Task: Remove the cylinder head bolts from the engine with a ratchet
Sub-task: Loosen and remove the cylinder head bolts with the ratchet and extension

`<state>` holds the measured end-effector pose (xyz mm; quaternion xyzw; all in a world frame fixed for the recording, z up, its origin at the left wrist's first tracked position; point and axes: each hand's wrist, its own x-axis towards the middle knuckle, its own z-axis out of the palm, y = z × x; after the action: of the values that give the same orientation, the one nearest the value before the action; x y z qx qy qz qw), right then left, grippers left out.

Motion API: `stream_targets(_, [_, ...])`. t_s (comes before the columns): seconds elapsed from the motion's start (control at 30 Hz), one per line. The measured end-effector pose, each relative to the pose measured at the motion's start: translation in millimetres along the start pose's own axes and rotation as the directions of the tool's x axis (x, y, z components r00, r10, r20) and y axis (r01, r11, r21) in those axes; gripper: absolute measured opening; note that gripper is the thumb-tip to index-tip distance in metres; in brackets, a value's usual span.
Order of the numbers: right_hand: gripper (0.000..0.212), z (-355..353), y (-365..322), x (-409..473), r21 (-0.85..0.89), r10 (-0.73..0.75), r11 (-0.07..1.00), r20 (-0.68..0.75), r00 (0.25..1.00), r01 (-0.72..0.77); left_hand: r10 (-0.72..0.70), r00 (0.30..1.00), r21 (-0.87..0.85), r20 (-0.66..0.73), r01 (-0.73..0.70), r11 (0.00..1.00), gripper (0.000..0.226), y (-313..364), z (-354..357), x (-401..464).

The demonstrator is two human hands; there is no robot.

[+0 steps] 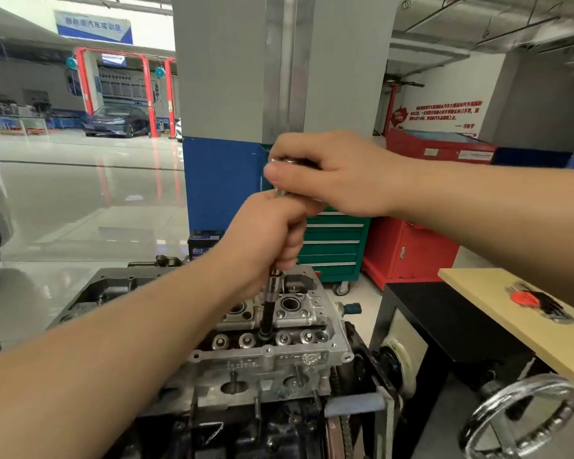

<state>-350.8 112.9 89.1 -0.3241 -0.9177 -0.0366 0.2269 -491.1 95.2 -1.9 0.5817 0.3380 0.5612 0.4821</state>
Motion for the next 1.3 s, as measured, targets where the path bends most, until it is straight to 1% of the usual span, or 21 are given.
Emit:
stream_targets(0.07, [0.043,-9.5,6.9,1.5,0.212,-0.004,0.977,0.155,0.988,-0.029,-0.086,0.970,-0.048,0.228,0.099,0.994,0.041,4.7,-13.4,5.3])
stream_targets(0.13, [0.049,-18.5,6.0,3.5,0.195,0.014,0.979,0.244,0.970,-0.063,-0.112,0.950,-0.044,0.291,0.130,0.990,0.042,6.8,-17.9,5.8])
stream_targets(0.2, [0.041,-22.3,1.7,4.4,0.006,0.020,1.000,0.248,0.969,-0.023,-0.097,0.975,-0.014,0.198,0.102,0.995,0.036,4.1,-16.4,5.1])
stream_targets(0.27, [0.049,-18.7,-6.1,1.3,-0.216,0.081,0.975,0.135,0.988,-0.050,0.060,0.998,0.062,-0.019,-0.058,0.996,0.016,3.2,-9.1,-0.9])
stream_targets(0.3, [0.055,-11.5,-10.2,-0.6,-0.313,0.101,0.946,0.033,0.994,-0.085,0.162,0.978,0.136,-0.132,-0.144,0.980,0.005,2.8,-5.1,-2.8])
stream_targets(0.4, [0.061,10.3,-24.8,-7.3,-0.452,0.085,0.875,-0.210,0.974,-0.174,0.313,0.906,0.284,-0.284,-0.233,0.930,0.025,-3.7,9.7,-7.0])
stream_targets(0.47, [0.063,6.8,-24.5,-7.3,-0.479,0.023,0.870,-0.199,0.980,-0.118,0.260,0.924,0.228,-0.282,-0.199,0.953,0.030,0.0,11.3,-7.7])
stream_targets(0.53, [0.062,-8.2,-18.4,-4.5,-0.388,-0.011,0.922,0.001,1.000,0.010,0.110,0.991,0.051,-0.073,-0.107,0.993,0.026,9.3,0.4,-5.7])
stream_targets(0.6, [0.045,-19.9,-12.1,-3.5,-0.149,-0.032,0.987,0.225,0.974,0.067,-0.003,0.979,-0.083,0.206,0.020,0.996,0.029,18.1,-14.7,-2.8])
stream_targets(0.63, [0.040,-23.1,-9.9,-3.6,-0.074,-0.033,0.996,0.289,0.957,0.057,-0.013,0.968,-0.089,0.249,0.036,0.995,0.029,19.4,-18.8,-2.4])
stream_targets(0.67, [0.041,-25.4,-9.7,-3.2,-0.050,-0.022,0.998,0.309,0.951,0.039,-0.004,0.976,-0.060,0.219,0.017,0.998,0.025,17.6,-19.7,-2.6])
stream_targets(0.73, [0.045,-25.6,-14.4,-2.4,-0.098,0.020,0.995,0.282,0.959,0.008,0.102,0.995,0.072,0.013,-0.103,0.992,0.011,10.2,-17.8,-5.3])
stream_targets(0.8, [0.044,-18.4,-18.5,-1.0,-0.176,0.073,0.984,0.200,0.977,-0.038,0.214,0.956,0.150,-0.200,-0.186,0.971,0.006,3.1,-15.4,-11.4])
stream_targets(0.93, [0.044,15.0,-33.3,-3.7,-0.450,0.183,0.859,-0.179,0.967,-0.246,0.229,0.951,0.194,-0.206,-0.189,0.963,0.043,-8.3,1.7,-17.6])
stream_targets(0.97, [0.043,19.3,-37.5,-4.2,-0.475,0.155,0.845,-0.220,0.963,-0.245,0.257,0.944,0.243,-0.208,-0.204,0.948,0.041,-8.5,6.9,-17.1])
stream_targets(1.03, [0.047,15.8,-34.7,-2.2,-0.465,0.053,0.873,-0.207,0.977,-0.146,0.301,0.920,0.247,-0.250,-0.240,0.939,0.018,-4.0,9.5,-14.0])
stream_targets(1.07, [0.049,9.6,-30.3,-0.8,-0.435,0.003,0.898,-0.158,0.987,-0.072,0.251,0.939,0.185,-0.236,-0.211,0.960,0.014,0.8,5.6,-13.0])
stream_targets(1.13, [0.046,-2.3,-23.6,-4.2,-0.302,-0.093,0.949,-0.004,0.996,0.087,0.107,0.994,0.037,-0.023,-0.106,0.994,0.027,9.5,-6.9,-9.4])
stream_targets(1.2, [0.040,-7.3,-15.6,-8.2,-0.159,-0.109,0.979,0.098,0.989,0.124,0.033,0.987,-0.027,0.155,-0.029,0.999,0.034,15.8,-14.0,-7.7])
stream_targets(1.23, [0.039,-7.2,-14.3,-8.5,-0.125,-0.082,0.987,0.113,0.990,0.096,0.039,0.990,-0.022,0.134,-0.036,0.999,0.029,15.0,-14.1,-7.2])
stream_targets(1.3, [0.038,-2.3,-16.0,-4.3,-0.184,0.007,0.983,0.075,0.997,0.007,0.130,0.987,0.089,-0.096,-0.121,0.989,0.011,7.2,-8.7,-10.6])
